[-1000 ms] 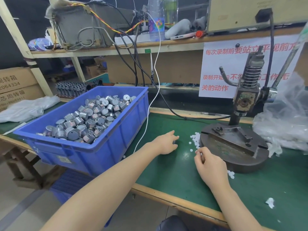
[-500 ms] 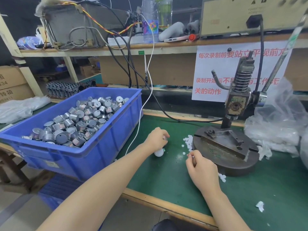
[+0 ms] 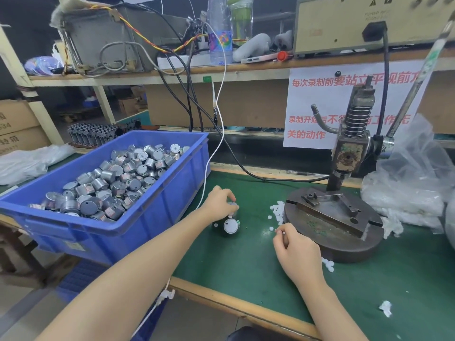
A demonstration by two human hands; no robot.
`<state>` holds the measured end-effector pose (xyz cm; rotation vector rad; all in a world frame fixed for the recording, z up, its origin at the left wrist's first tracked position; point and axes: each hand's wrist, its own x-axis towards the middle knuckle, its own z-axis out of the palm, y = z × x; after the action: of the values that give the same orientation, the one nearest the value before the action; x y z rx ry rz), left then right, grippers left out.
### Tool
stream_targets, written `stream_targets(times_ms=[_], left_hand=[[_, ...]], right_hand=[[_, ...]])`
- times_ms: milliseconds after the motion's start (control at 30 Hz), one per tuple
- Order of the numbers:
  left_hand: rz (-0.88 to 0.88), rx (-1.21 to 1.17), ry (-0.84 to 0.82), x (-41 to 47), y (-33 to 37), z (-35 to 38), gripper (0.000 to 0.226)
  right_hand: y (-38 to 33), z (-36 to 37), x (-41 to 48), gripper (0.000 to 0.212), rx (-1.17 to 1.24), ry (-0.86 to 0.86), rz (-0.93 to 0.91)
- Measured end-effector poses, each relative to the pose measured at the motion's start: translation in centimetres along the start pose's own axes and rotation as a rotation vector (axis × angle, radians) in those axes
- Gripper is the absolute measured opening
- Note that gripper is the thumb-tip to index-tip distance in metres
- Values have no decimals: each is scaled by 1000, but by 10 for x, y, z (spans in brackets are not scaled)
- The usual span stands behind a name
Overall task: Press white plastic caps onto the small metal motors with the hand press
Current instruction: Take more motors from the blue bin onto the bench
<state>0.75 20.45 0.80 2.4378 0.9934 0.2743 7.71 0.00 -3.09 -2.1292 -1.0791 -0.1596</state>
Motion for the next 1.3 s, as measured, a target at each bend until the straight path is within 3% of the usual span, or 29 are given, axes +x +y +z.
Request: stream_targets(times_ms=[167,300,367,533,700,767,833,900,967,1067,1300], left_hand=[[121,121,111,-17,8,-29,19],[269,318,-178,-44,12,-32,25],[299,394,-229,-54,10,-27,23],[220,247,-252,-57,11,-19,22],[150,294,-271,-54,16,-10,27],[58,145,-324,-52,16,-13,26],[-30,-51,-431,-51,14,-20,42],[-31,-89,-499,-52,11,-25,41],[21,-63,-464,-52,6,-23,28],[85,22,-281,-50,-1,-19,17],[319,479,22,-46,-4,-5,11]], right_hand=[[1,-3,0,4,40,11,-6],[1,-2,0,4,41,-2,2],[1,-2,-1,4,36,-5,12],[1,-2,-1,5,26,-17,17],[2,-1,-1,11,20,-12,31],[2,-1,-1,10,26,-10,25],[3,0,0,7,20,-11,27],[4,1,0,7,15,-12,33],[4,1,0,6,15,-14,30],[4,4,1,7,-4,-34,17],[5,5,1,9,-29,-39,3]])
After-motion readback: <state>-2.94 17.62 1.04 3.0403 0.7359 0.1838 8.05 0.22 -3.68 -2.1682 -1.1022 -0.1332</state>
